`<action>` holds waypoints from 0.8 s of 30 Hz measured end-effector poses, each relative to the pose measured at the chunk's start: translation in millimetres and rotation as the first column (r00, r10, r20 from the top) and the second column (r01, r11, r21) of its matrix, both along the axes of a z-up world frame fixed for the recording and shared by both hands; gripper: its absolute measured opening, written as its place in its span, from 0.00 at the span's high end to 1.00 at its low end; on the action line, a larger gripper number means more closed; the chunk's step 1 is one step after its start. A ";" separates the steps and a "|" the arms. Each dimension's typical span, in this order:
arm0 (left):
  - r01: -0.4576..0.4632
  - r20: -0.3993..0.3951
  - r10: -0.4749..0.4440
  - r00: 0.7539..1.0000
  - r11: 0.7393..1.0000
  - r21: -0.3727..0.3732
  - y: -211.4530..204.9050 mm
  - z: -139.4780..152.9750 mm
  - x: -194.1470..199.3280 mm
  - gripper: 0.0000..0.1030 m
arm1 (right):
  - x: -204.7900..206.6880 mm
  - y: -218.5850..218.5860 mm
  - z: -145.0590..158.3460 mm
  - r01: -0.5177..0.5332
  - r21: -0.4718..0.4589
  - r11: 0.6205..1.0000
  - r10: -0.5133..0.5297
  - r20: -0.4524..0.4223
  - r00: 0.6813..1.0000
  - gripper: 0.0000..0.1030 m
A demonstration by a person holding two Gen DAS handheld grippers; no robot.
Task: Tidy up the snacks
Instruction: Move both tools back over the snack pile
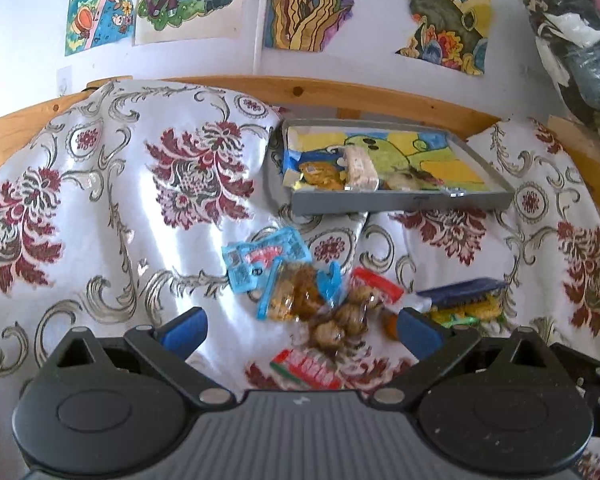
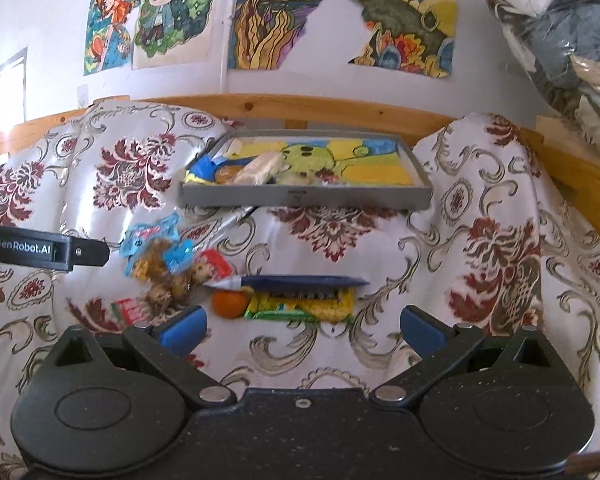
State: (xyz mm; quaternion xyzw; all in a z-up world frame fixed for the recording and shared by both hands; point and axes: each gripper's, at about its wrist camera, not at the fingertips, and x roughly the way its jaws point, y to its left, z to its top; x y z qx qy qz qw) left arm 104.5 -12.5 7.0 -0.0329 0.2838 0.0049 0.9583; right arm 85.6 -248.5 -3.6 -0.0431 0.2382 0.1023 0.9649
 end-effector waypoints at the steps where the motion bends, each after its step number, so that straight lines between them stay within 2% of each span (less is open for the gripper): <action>1: 0.002 0.000 -0.002 1.000 1.000 0.001 1.0 -2.4 -1.7 0.01 | -0.8 0.8 -0.9 -0.002 0.001 1.000 0.002 -0.003 1.000 0.01; 13: 0.055 -0.002 -0.055 0.998 0.998 0.008 9.9 -21.4 -14.2 0.01 | -2.8 13.0 -13.9 -0.029 -0.007 1.000 0.028 -0.068 0.997 0.01; 24: 0.050 -0.020 -0.051 0.999 0.999 -0.007 16.6 -24.3 -12.2 0.01 | 2.9 21.9 -21.1 -0.041 -0.012 0.999 0.039 -0.105 0.994 0.01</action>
